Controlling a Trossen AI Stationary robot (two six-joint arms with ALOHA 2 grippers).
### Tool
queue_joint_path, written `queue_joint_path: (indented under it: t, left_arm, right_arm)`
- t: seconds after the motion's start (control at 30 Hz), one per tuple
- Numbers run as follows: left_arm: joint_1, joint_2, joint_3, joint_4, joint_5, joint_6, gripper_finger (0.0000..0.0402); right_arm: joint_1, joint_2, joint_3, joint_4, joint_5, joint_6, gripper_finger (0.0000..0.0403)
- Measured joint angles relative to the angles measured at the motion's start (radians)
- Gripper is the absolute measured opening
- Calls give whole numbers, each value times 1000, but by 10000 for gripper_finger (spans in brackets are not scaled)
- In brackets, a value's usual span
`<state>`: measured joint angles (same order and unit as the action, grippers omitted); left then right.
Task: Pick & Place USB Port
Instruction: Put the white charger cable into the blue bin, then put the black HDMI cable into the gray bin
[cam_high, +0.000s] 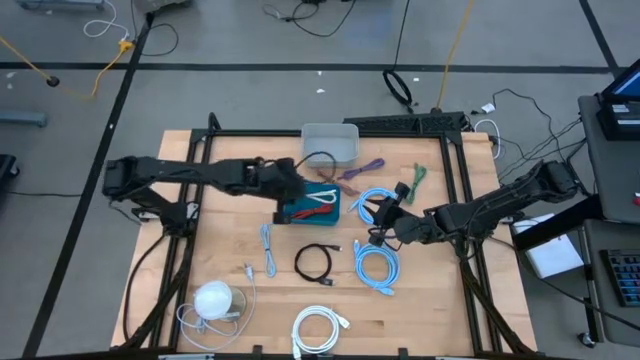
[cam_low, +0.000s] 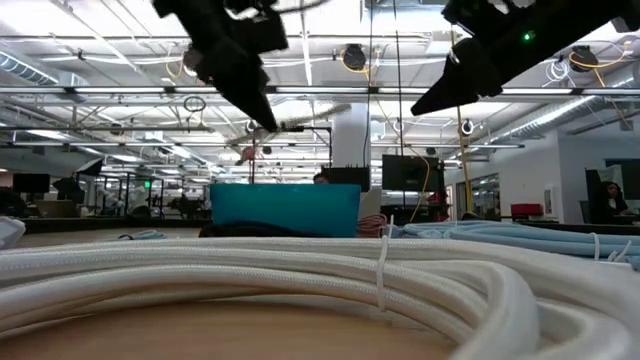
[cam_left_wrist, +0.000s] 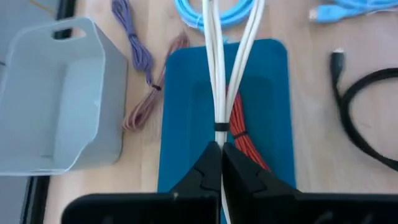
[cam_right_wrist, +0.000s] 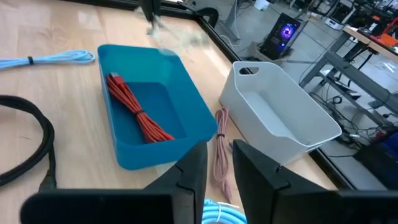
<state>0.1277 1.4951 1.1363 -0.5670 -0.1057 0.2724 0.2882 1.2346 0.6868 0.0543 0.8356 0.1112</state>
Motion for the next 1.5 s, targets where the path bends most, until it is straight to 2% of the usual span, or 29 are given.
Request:
queue_joint_path:
  t: [0.2,0.33,0.43,0.93,1.23,1.5]
  left_arm:
    - [22,142,57,-78,-2,8,0]
    - [44,192,61,-58,9,13,0]
    - [61,197,63,-30,51,14,0]
    - [77,192,63,-85,108,-21,3]
    - [77,192,63,-80,105,-22,48]
    - [73,192,63,-48,21,-39,125]
  right_arm:
    - [8,0,0,-11,0,5,70]
    - [20,0,0,-16,0,8,70]
    - [21,0,0,-16,0,8,70]
    - [21,0,0,-16,0,-1,70]
    - [21,0,0,-17,0,-3,70]
    - [21,0,0,-21,0,-5,70]
